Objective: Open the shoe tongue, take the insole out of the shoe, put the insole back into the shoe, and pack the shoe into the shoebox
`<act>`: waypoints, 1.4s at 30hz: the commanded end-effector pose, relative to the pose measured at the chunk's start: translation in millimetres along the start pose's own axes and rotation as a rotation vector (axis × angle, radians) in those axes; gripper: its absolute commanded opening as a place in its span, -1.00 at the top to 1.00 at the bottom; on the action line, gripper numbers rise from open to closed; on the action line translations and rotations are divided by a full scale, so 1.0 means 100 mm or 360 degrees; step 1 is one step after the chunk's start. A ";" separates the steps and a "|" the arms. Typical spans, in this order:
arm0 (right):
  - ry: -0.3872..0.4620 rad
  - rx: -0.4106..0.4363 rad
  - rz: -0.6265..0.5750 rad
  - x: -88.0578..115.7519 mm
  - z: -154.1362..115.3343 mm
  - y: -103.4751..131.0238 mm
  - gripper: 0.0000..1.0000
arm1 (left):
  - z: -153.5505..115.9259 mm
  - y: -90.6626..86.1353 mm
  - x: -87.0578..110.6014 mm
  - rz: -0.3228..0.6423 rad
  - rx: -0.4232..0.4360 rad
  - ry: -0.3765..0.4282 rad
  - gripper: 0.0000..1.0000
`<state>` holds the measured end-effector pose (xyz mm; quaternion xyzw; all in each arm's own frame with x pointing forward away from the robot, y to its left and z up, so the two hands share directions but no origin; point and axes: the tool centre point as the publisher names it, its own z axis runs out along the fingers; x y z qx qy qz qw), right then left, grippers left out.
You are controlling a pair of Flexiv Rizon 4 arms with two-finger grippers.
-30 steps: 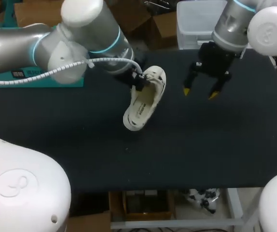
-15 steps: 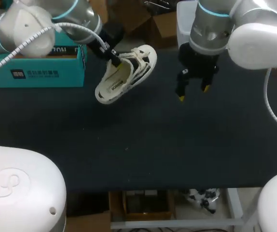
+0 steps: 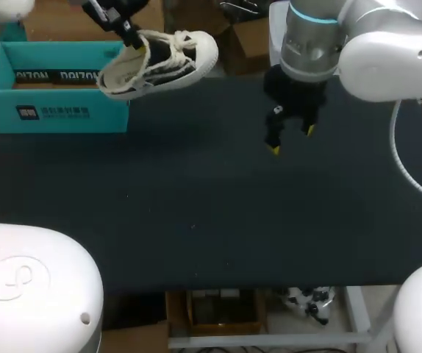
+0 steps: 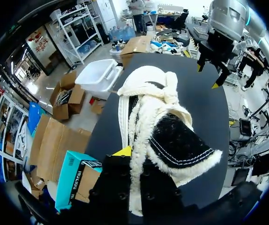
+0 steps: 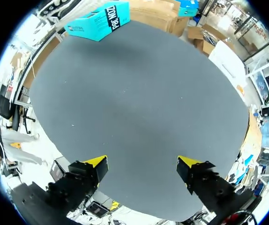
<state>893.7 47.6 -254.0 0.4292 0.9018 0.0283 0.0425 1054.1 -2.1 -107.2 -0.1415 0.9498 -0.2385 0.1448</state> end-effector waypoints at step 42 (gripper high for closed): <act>-0.0221 0.0307 -0.0619 0.15 -0.04 0.09 -1.00 | 0.07 2.00 -2.34 0.0070 -0.0155 0.0241 1.00</act>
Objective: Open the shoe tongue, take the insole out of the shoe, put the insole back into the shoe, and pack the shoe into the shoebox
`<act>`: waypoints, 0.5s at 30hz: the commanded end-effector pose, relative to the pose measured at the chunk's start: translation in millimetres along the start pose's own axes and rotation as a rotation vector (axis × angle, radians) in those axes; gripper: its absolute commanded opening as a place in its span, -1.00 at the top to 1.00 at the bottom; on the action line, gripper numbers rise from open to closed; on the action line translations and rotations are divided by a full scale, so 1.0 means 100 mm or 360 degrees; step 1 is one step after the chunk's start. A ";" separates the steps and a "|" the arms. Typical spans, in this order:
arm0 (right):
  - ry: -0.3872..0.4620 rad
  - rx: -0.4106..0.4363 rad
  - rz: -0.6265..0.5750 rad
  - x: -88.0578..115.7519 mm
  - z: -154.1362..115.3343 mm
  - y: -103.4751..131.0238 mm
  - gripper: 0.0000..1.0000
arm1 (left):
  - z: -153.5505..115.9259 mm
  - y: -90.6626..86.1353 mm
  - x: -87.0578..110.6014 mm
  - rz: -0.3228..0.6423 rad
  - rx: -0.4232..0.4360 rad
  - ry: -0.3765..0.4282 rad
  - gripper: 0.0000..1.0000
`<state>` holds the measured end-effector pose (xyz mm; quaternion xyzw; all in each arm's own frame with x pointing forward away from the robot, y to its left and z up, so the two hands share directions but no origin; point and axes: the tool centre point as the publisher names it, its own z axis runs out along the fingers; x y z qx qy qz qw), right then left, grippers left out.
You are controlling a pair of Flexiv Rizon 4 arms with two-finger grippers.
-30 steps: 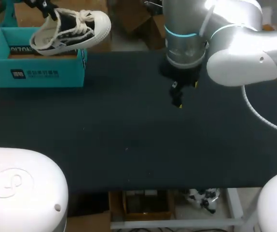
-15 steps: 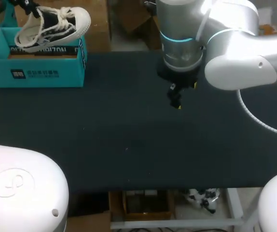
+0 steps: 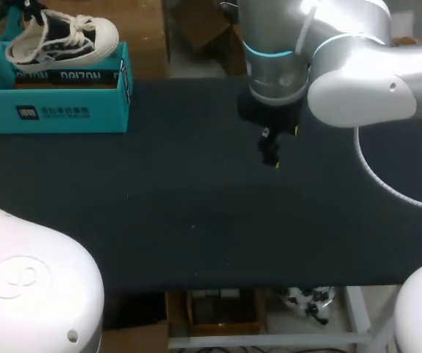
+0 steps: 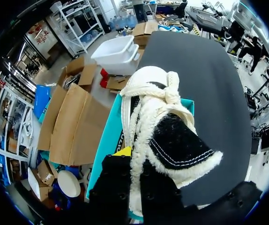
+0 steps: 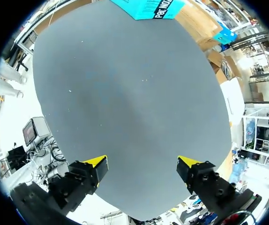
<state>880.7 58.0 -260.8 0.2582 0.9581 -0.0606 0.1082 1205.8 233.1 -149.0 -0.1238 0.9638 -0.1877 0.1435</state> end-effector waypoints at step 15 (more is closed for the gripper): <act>0.0100 0.0069 -0.0065 -0.03 0.00 0.07 -1.00 | 0.62 0.36 -0.28 0.0080 -0.0039 0.0389 1.00</act>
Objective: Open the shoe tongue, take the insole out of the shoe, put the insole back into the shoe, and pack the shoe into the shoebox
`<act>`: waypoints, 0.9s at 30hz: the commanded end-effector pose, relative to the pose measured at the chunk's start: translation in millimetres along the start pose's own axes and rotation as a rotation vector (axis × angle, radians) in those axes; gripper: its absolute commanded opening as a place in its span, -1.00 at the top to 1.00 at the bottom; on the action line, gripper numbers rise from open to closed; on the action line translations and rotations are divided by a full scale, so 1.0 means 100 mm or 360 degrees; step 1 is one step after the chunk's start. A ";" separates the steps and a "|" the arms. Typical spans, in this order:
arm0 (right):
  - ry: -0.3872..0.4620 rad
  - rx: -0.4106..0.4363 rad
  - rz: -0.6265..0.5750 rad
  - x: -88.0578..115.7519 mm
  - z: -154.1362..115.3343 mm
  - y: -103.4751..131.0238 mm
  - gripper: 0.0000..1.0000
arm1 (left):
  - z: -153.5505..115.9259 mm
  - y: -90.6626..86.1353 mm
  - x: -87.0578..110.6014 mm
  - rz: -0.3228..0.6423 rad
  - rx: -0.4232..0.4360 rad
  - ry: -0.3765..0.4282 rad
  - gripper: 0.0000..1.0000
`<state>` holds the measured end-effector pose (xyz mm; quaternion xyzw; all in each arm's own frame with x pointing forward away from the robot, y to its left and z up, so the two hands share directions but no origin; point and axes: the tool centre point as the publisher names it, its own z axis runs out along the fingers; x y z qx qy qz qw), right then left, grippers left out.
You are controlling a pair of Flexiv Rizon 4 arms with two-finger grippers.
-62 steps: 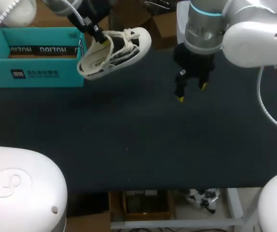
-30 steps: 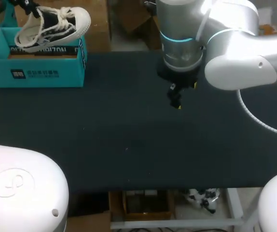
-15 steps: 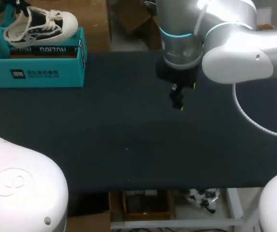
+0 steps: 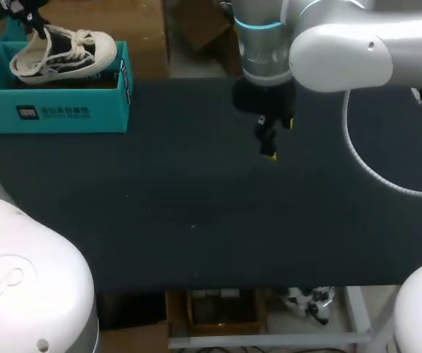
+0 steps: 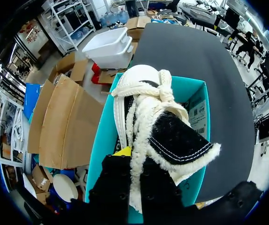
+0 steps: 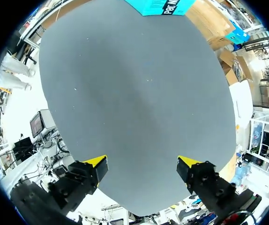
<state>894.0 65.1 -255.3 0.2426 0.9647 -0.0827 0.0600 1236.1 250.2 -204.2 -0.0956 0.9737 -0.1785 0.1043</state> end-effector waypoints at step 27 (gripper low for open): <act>-0.0024 -0.0118 0.0053 0.10 0.17 -0.12 -1.00 | 0.57 -0.16 0.13 -0.0014 -0.0108 0.0365 -1.00</act>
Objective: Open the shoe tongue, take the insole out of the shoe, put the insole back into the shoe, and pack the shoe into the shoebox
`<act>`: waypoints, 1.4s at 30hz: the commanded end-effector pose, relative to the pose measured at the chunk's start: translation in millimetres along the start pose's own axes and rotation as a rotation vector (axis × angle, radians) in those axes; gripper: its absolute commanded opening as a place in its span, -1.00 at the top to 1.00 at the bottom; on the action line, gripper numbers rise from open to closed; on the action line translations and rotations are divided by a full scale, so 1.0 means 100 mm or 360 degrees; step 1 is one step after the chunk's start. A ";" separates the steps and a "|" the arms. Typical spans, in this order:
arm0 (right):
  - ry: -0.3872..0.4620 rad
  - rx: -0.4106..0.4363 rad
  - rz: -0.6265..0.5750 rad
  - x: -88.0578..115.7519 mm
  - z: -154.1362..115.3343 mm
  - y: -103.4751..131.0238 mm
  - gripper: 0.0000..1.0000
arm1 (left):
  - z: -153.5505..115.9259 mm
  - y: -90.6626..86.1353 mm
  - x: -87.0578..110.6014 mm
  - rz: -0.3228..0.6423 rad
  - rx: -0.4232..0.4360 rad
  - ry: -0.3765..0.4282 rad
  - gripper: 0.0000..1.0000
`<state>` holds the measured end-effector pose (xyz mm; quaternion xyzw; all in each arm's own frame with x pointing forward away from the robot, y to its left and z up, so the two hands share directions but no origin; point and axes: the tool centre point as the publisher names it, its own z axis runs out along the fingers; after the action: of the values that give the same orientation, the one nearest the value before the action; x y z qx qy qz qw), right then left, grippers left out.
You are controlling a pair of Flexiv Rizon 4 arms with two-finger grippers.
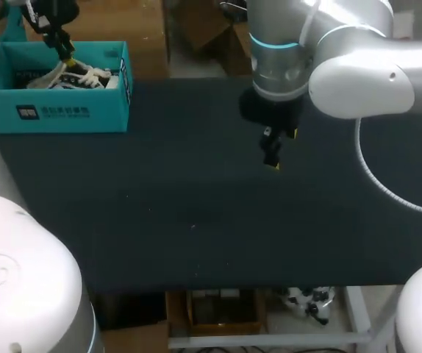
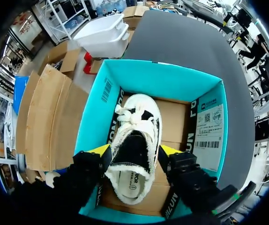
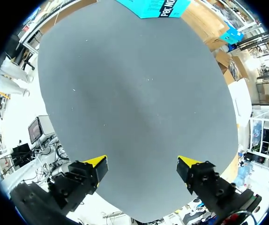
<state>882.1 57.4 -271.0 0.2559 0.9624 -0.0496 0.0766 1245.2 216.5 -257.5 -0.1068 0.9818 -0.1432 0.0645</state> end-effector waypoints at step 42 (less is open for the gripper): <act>-0.0002 -0.0007 0.0000 0.00 0.01 -0.01 -1.00 | -0.46 -1.13 2.16 0.0209 -0.0136 -0.0049 -1.00</act>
<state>882.2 57.5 -271.1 0.2557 0.9624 -0.0494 0.0767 1057.1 74.2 -200.3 -0.0268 0.9873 -0.1016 -0.1194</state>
